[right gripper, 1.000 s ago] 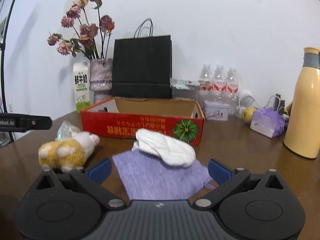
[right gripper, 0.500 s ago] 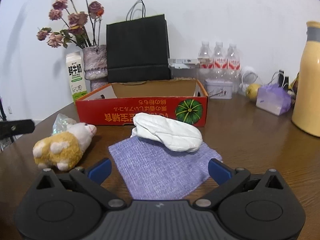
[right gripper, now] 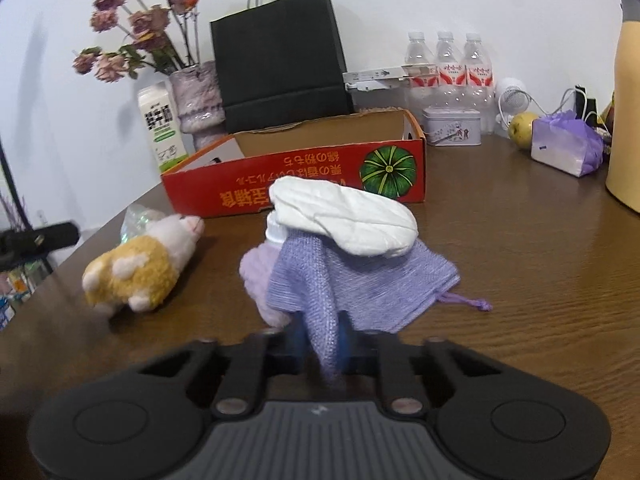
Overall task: Organize objects
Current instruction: 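Move the left tool to the plush sheep while the right tool approaches the white tissue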
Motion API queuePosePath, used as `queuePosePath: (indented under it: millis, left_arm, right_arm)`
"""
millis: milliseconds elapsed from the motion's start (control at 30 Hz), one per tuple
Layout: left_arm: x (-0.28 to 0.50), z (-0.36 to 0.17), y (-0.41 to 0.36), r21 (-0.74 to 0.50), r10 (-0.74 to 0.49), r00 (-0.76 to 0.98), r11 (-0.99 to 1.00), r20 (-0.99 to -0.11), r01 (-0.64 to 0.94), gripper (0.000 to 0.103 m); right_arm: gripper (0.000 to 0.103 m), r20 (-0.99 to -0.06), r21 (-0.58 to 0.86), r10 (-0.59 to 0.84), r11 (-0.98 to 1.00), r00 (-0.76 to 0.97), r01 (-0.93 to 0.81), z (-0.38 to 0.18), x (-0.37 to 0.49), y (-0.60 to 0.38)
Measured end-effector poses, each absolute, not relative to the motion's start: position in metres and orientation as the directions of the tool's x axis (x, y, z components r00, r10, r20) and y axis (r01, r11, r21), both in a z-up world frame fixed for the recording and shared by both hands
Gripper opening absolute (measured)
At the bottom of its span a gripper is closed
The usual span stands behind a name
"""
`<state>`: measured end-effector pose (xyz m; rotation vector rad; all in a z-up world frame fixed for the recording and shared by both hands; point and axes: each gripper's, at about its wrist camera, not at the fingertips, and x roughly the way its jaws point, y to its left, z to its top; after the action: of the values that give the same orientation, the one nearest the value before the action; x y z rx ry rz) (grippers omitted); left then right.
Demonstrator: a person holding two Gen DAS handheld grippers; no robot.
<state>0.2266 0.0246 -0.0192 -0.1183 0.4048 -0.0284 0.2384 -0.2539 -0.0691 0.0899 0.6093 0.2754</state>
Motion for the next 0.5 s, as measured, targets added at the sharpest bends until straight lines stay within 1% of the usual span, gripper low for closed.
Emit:
queuePosePath:
  millis: [67,100,233,267,300,333,367,400,467,500]
  left_arm:
    - [0.228,-0.020,0.025,-0.117,-0.045,0.917,0.993,-0.396,-0.002,0.103]
    - [0.229,-0.021,0.025,-0.116,-0.041,0.916,0.993,-0.399,-0.006,0.103]
    - [0.230,-0.023,0.027,-0.114,-0.021,0.914,0.993,-0.406,-0.028,0.103]
    - [0.230,-0.024,0.028,-0.113,-0.016,0.913,0.993,-0.407,-0.033,0.103]
    - [0.230,-0.024,0.028,-0.111,-0.009,0.913,0.993,-0.408,-0.040,0.103]
    - [0.230,-0.024,0.029,-0.109,-0.002,0.912,0.993,-0.409,-0.047,0.103]
    - [0.230,-0.025,0.029,-0.109,0.004,0.912,0.993,-0.410,-0.053,0.103]
    - [0.231,-0.025,0.030,-0.108,0.009,0.912,0.992,-0.411,-0.059,0.103]
    - [0.230,-0.025,0.031,-0.108,0.015,0.911,0.992,-0.412,-0.065,0.103]
    - [0.230,-0.025,0.031,-0.107,0.018,0.911,0.992,-0.413,-0.068,0.103]
  right_arm:
    - [0.007,-0.562,0.107,0.261,0.964,0.785,-0.244,-0.068,0.231,-0.255]
    - [0.007,-0.571,0.056,0.242,0.965,0.785,-0.257,-0.068,0.226,-0.255]
    - [0.006,-0.587,-0.206,0.152,0.922,0.796,-0.327,-0.071,0.208,-0.248]
    - [0.007,-0.593,-0.249,0.135,0.907,0.794,-0.340,-0.070,0.206,-0.248]
    - [0.007,-0.607,-0.266,0.125,0.899,0.785,-0.348,-0.068,0.206,-0.251]
    - [0.010,-0.619,-0.265,0.123,0.897,0.775,-0.353,-0.065,0.207,-0.254]
    - [0.019,-0.628,-0.258,0.123,0.898,0.769,-0.355,-0.063,0.208,-0.257]
    - [0.026,-0.627,-0.243,0.130,0.904,0.768,-0.351,-0.059,0.208,-0.261]
    - [0.066,-0.614,-0.169,0.170,0.925,0.770,-0.339,-0.051,0.209,-0.267]
    - [0.074,-0.602,-0.111,0.205,0.935,0.771,-0.336,-0.047,0.209,-0.271]
